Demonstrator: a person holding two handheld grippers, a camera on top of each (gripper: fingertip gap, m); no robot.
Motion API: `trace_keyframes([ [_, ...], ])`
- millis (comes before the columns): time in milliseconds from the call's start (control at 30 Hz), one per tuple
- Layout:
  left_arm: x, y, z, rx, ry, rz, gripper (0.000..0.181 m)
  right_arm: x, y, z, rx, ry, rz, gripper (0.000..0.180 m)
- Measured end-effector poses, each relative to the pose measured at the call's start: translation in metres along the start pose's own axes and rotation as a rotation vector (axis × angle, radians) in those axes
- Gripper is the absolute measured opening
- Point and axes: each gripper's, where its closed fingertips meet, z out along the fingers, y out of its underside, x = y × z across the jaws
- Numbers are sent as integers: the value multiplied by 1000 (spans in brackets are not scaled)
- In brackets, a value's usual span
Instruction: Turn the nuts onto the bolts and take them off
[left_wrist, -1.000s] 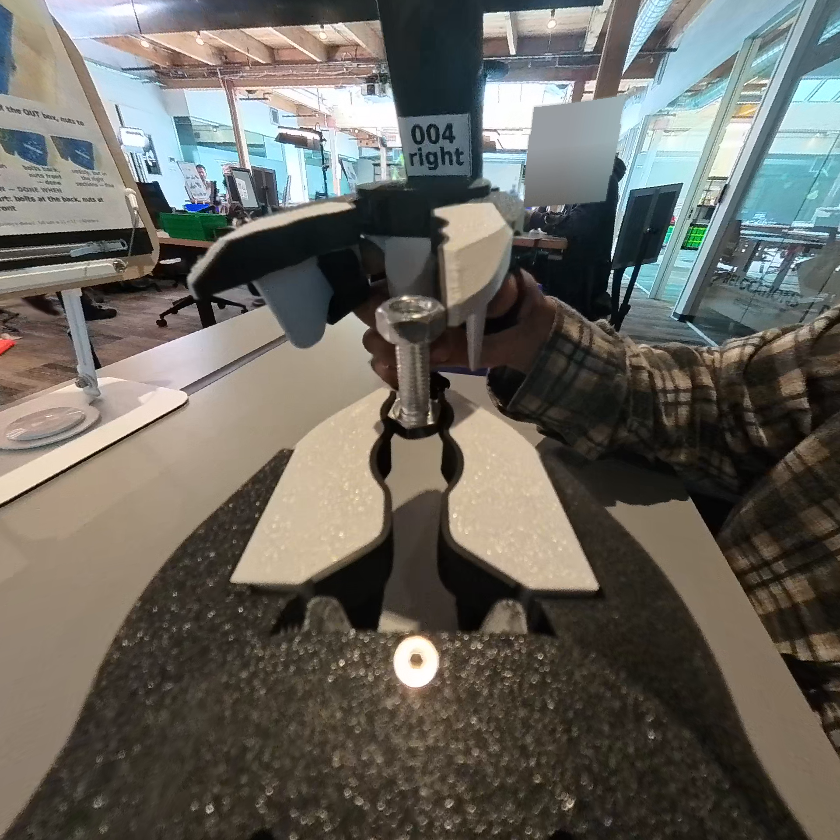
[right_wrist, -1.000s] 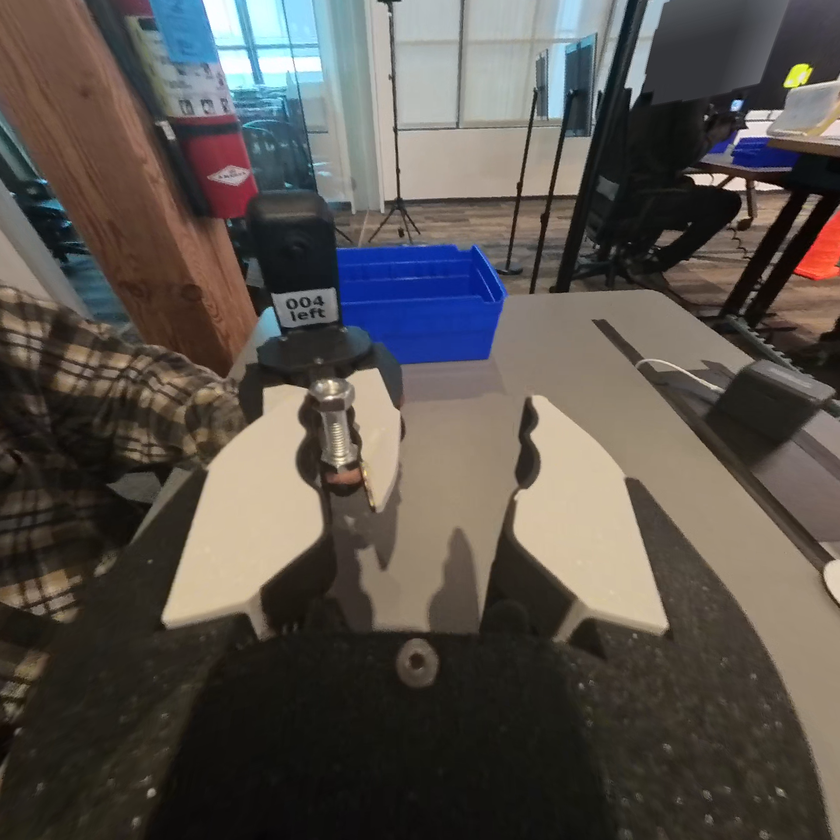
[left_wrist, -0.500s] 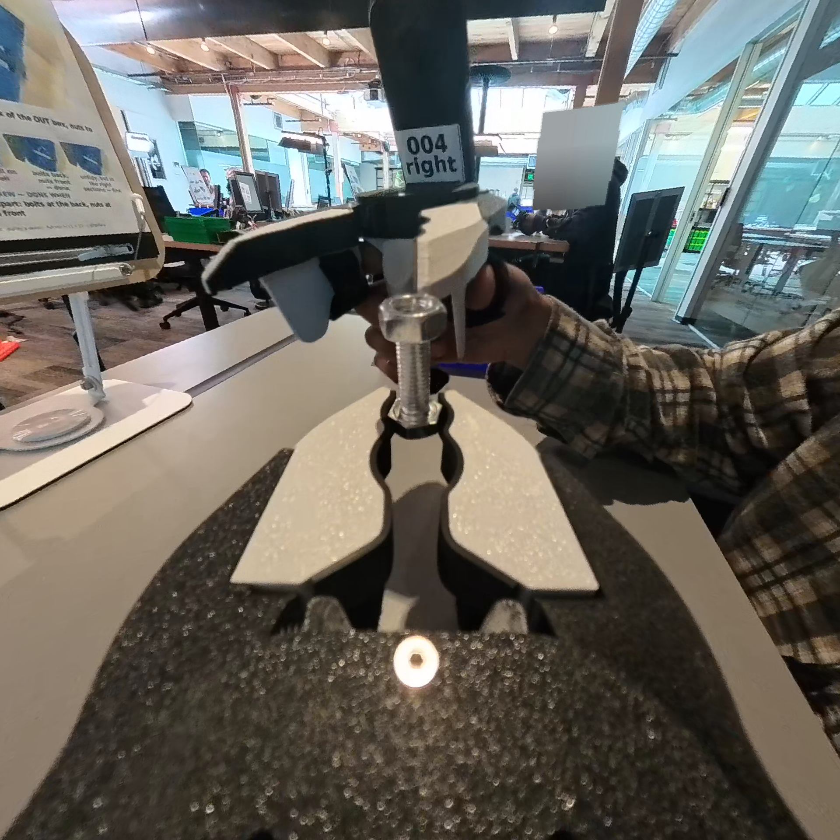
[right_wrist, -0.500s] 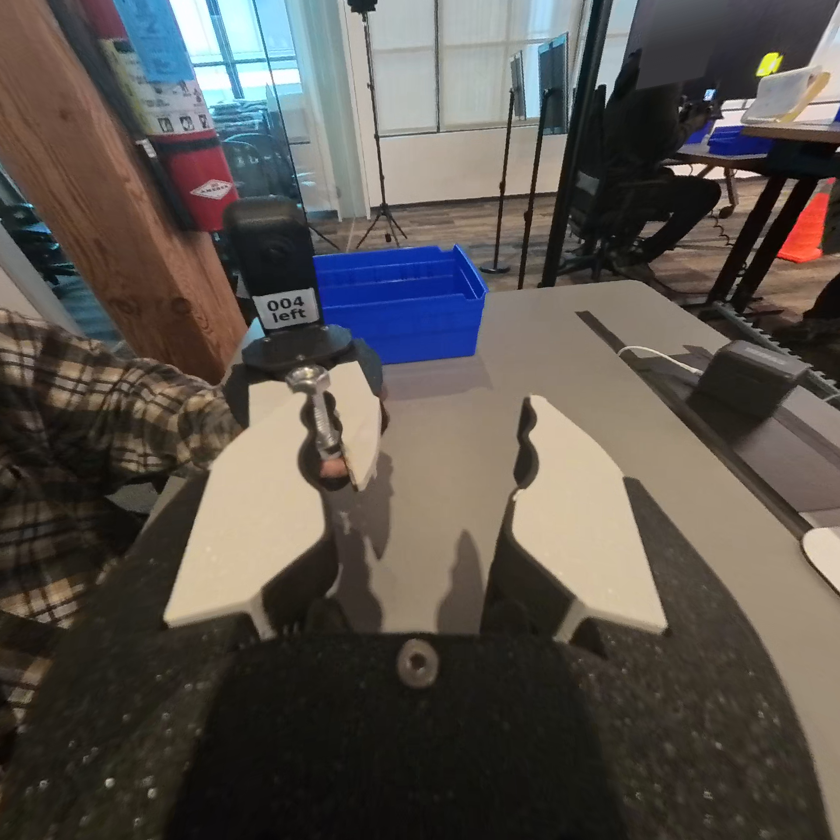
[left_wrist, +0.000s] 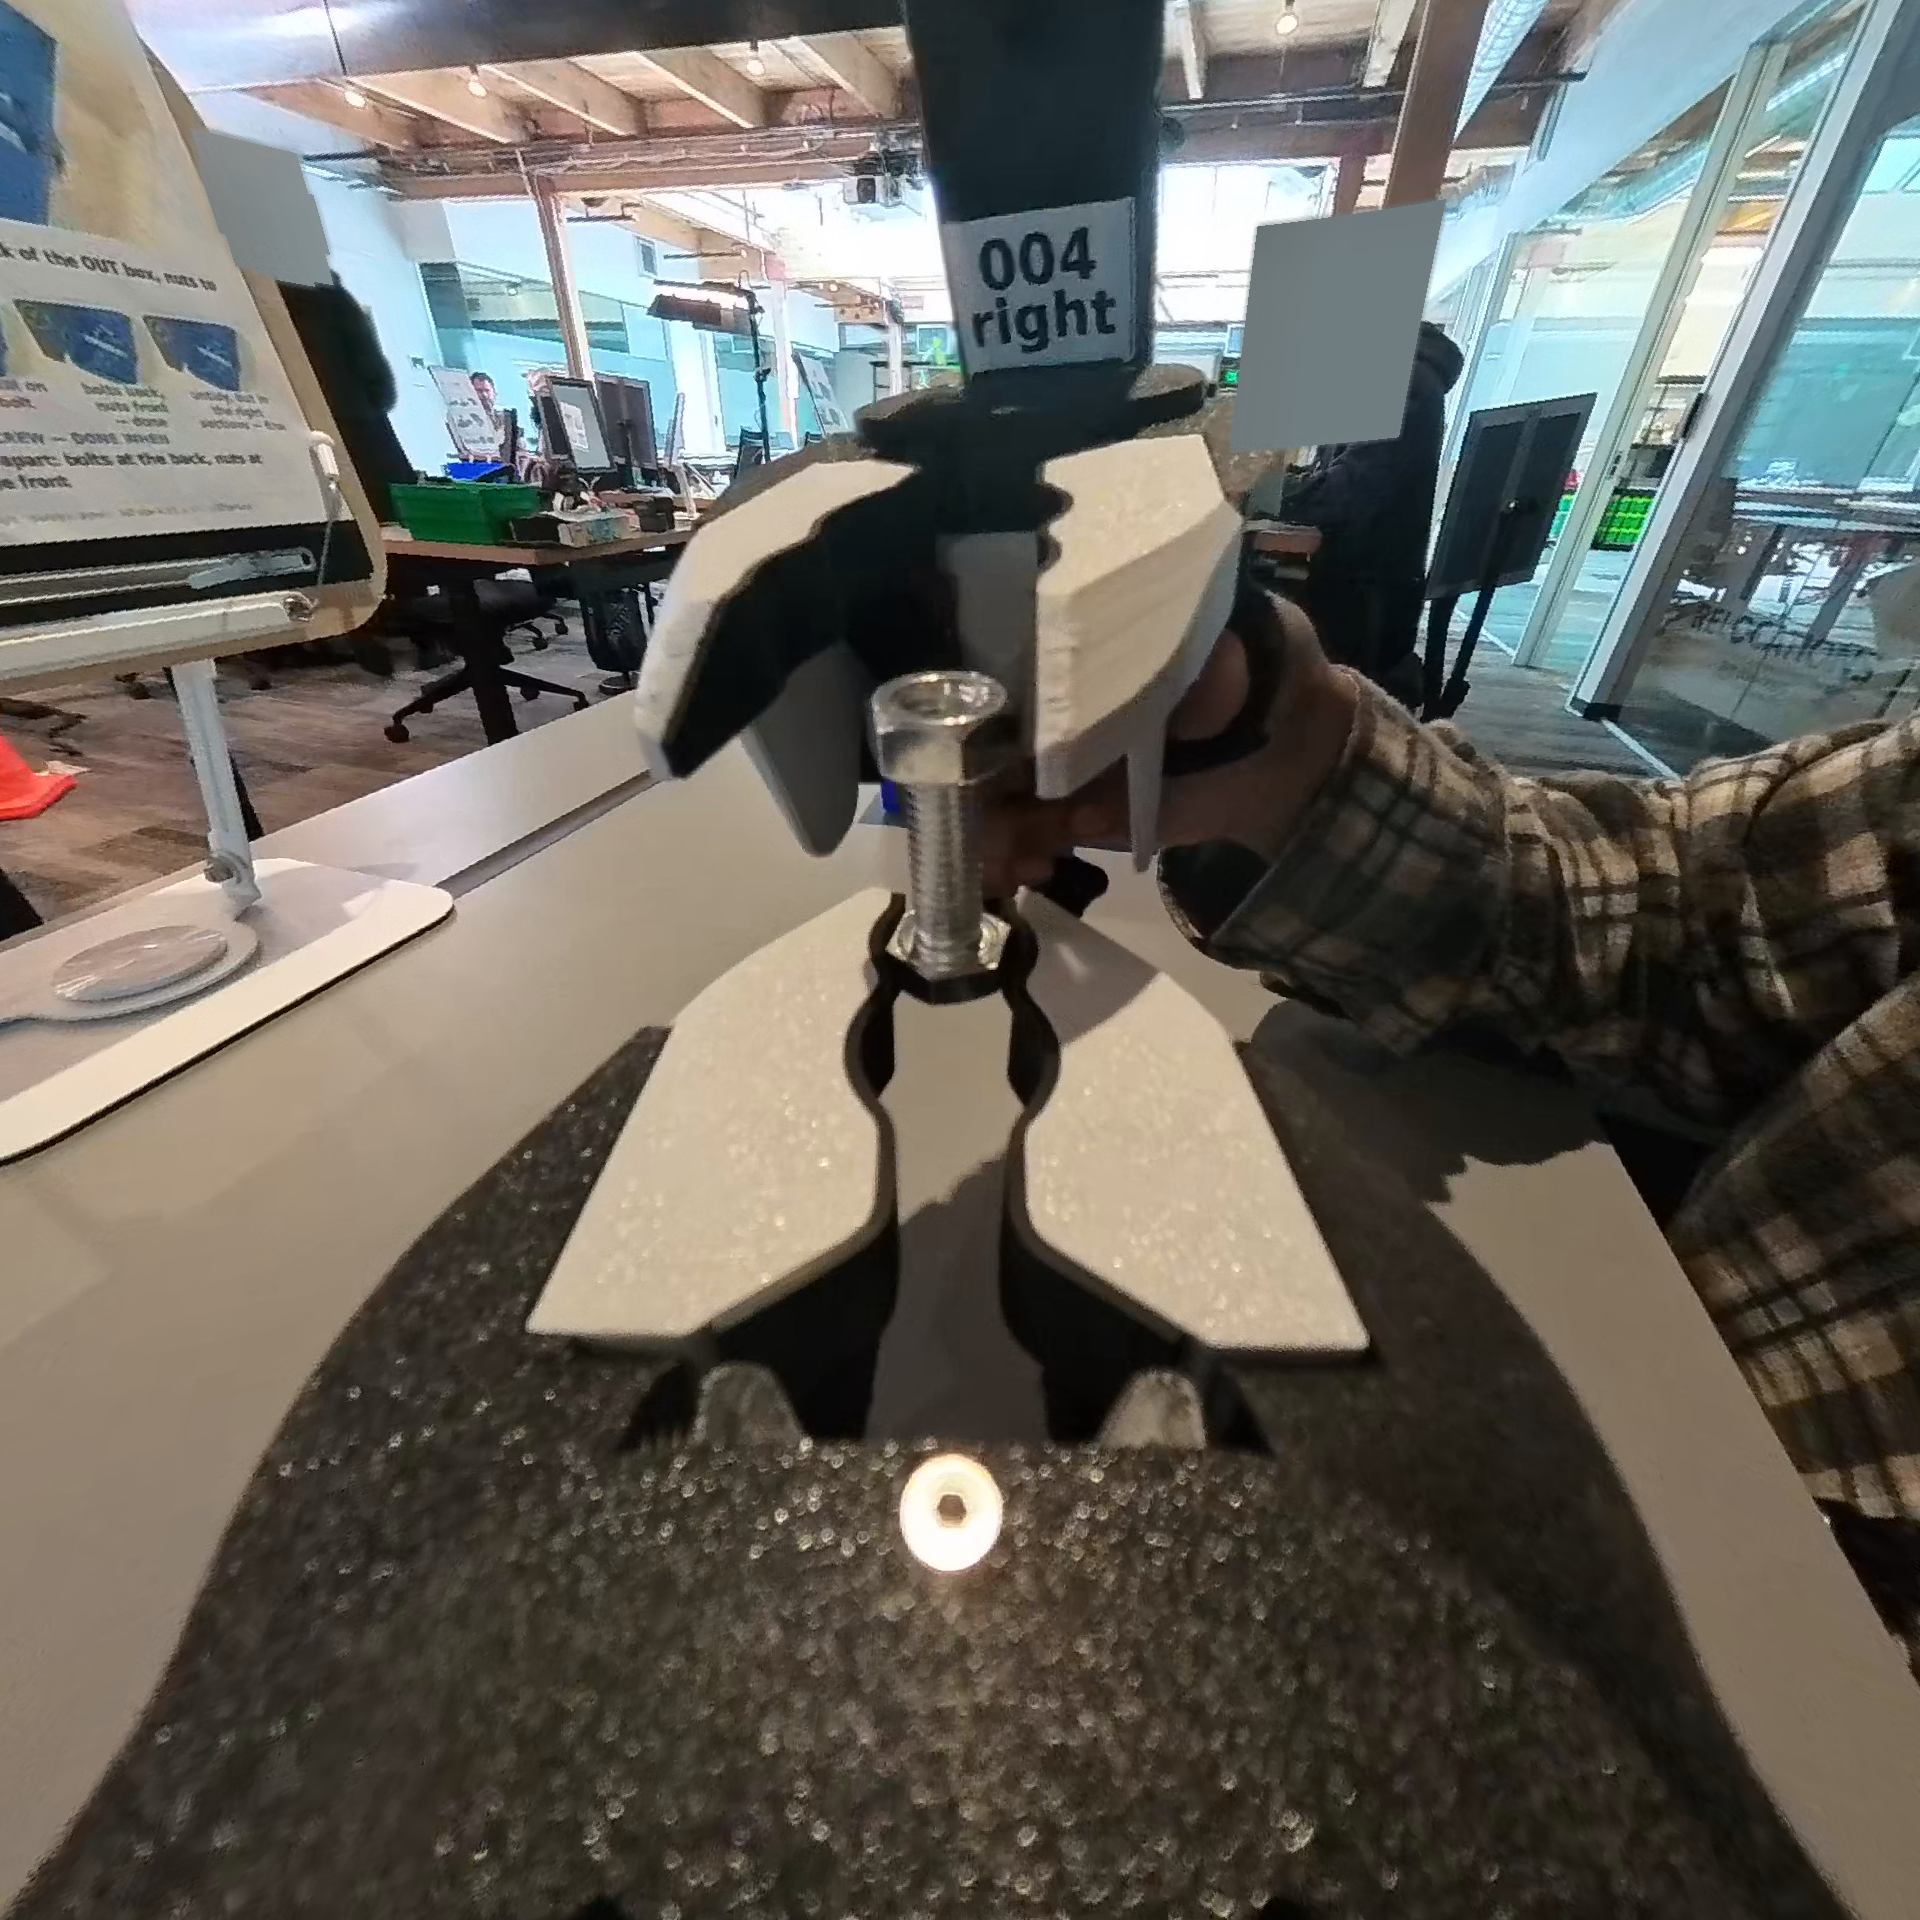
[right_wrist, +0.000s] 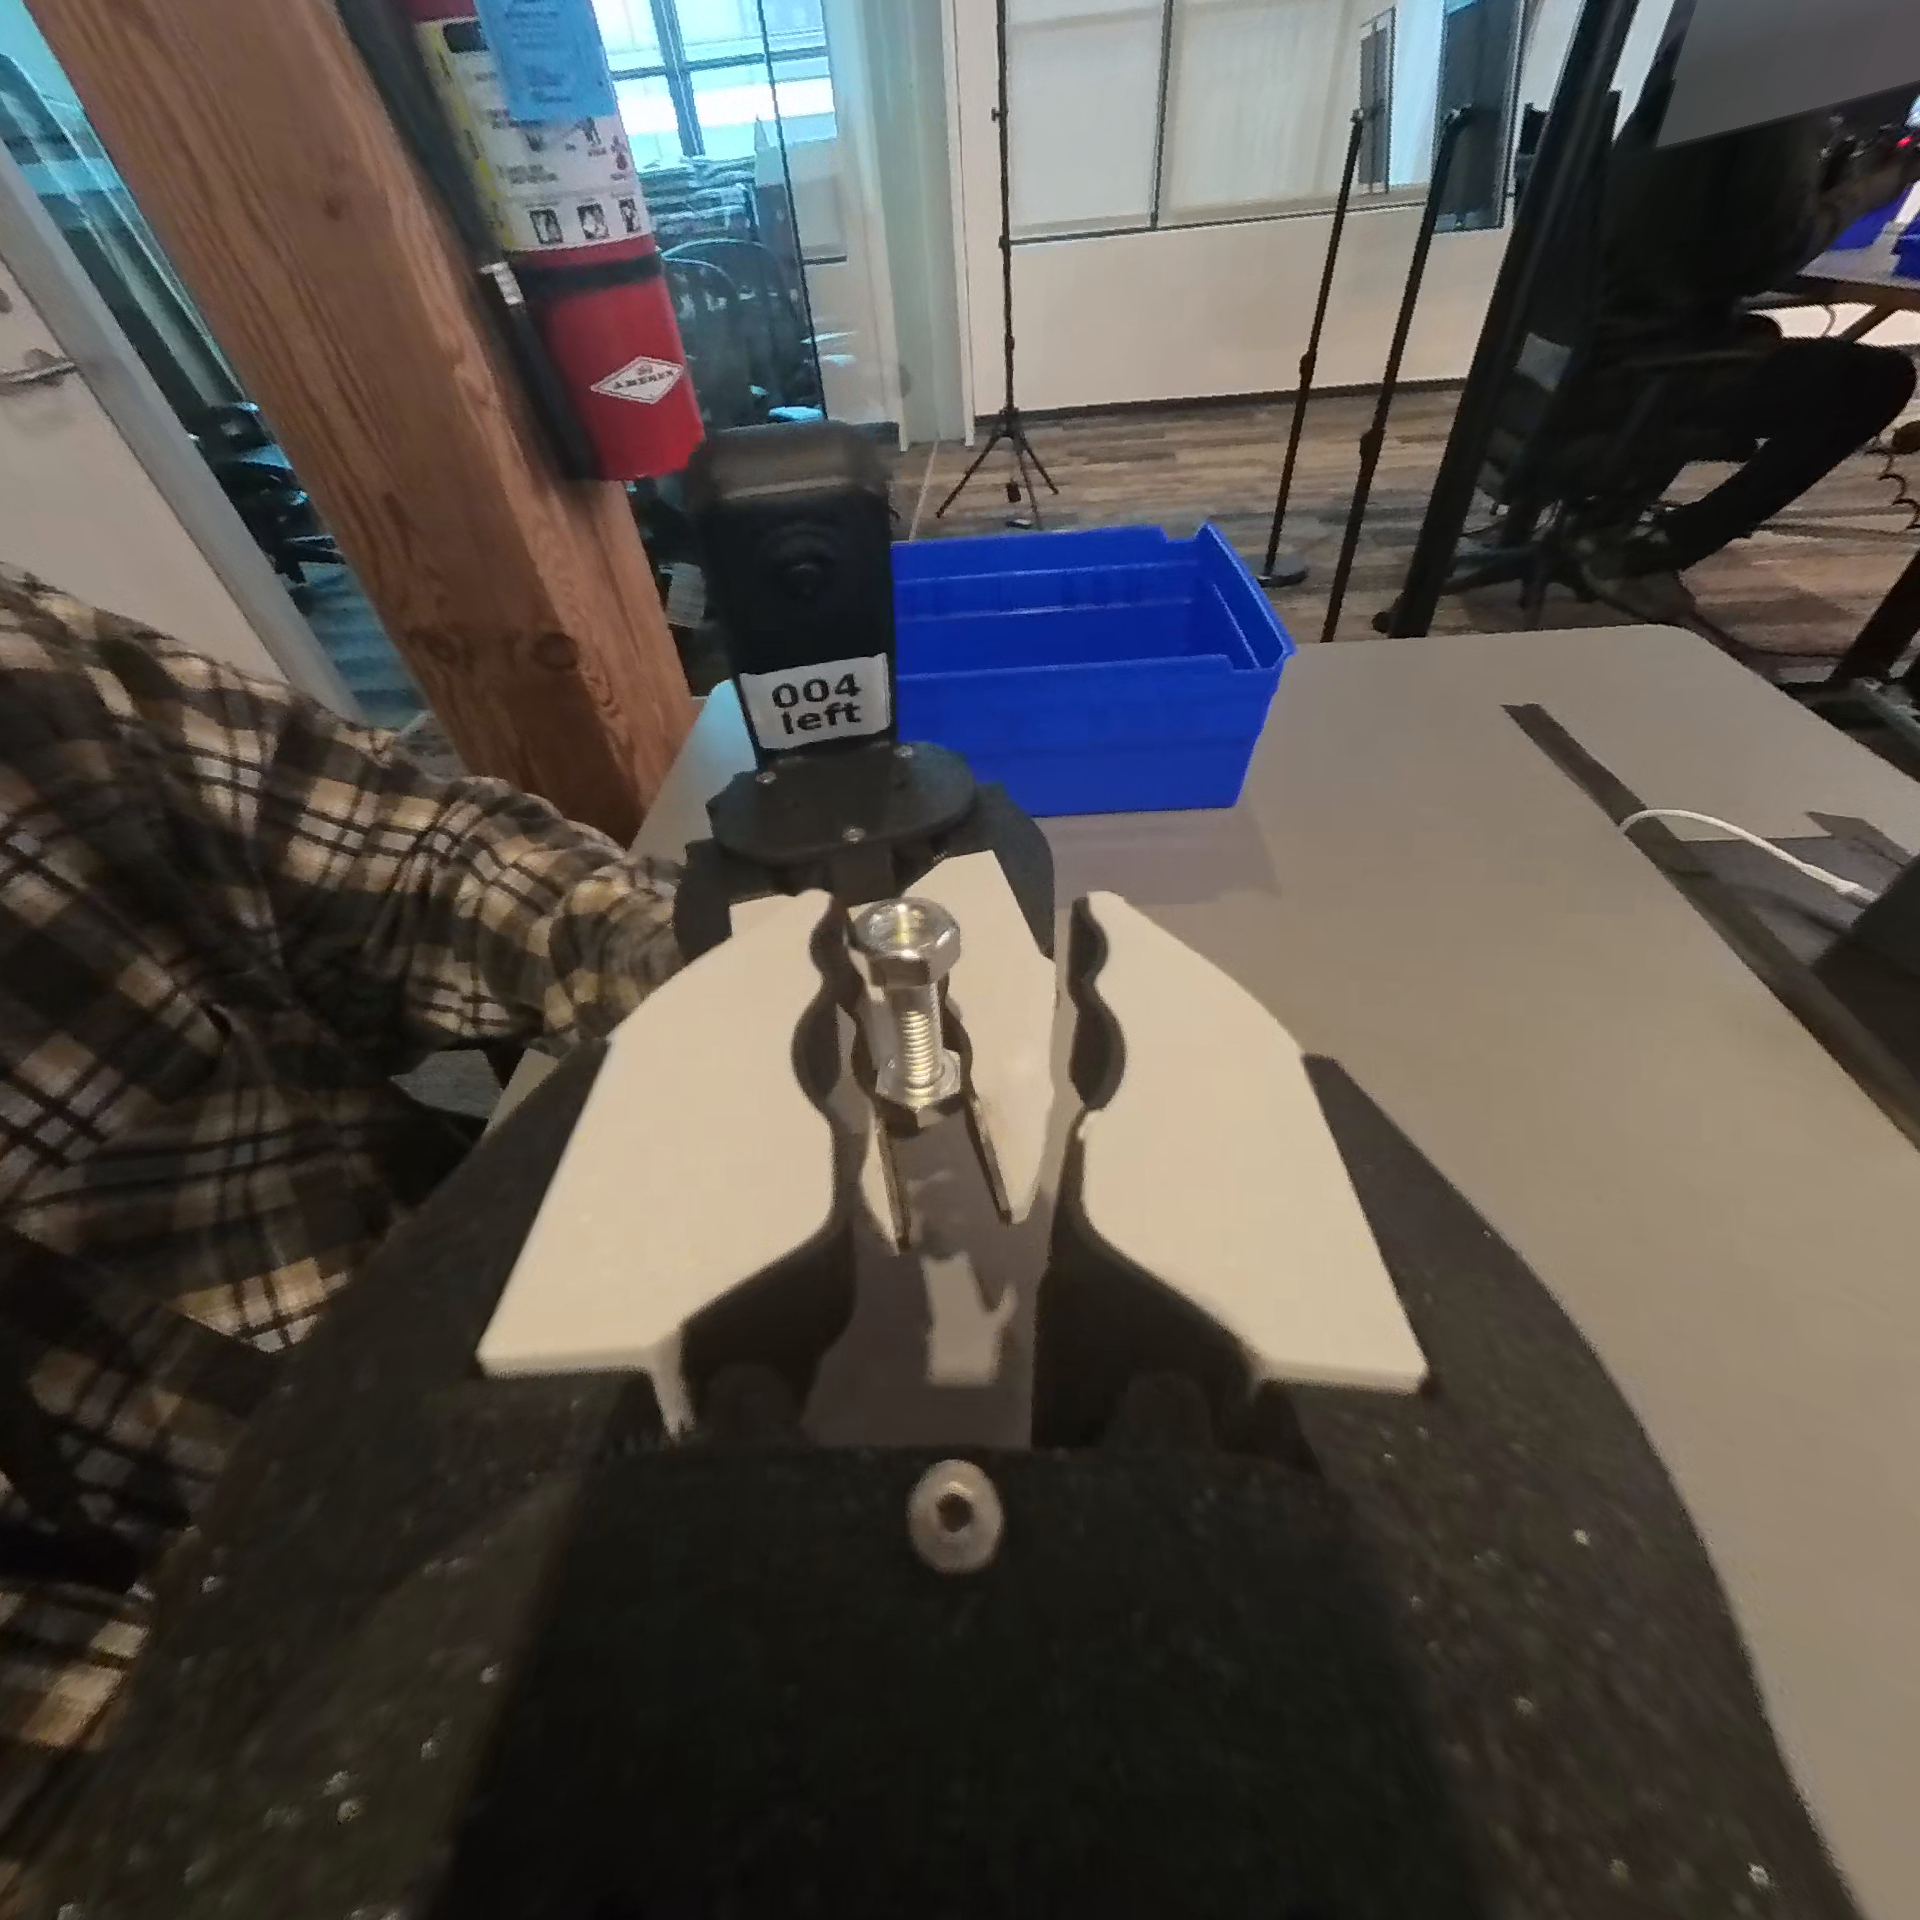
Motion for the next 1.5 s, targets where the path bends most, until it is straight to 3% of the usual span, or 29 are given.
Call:
trace_keyframes([
  [133, 0, 0, 0, 2, 3, -5, 16, -9, 0, -2, 1, -75, -1, 20],
  [500, 8, -3, 0, 19, 52, -3, 16, -16, -3, -7, 27, -133, -53, 19],
  [567, 8, -3, 0, 21, 55, -5, 16, -8, -3, -7, 34, -94, -30, 35],
  [733, 5, -5, -2, 36, 46, -20, 16, 6, -3, -13, 48, -33, 1, 51],
  [900, 4, -10, -5, 63, 46, -30, 16, 21, -1, -22, 29, 52, 8, 50],
  [1133, 3, -6, -3, 44, 34, -21, 16, 6, -11, -17, 70, -12, 23, 59],
  [1500, 3, -7, -4, 45, 27, -10, 16, 15, -6, -20, 52, 26, 30, 61],
])
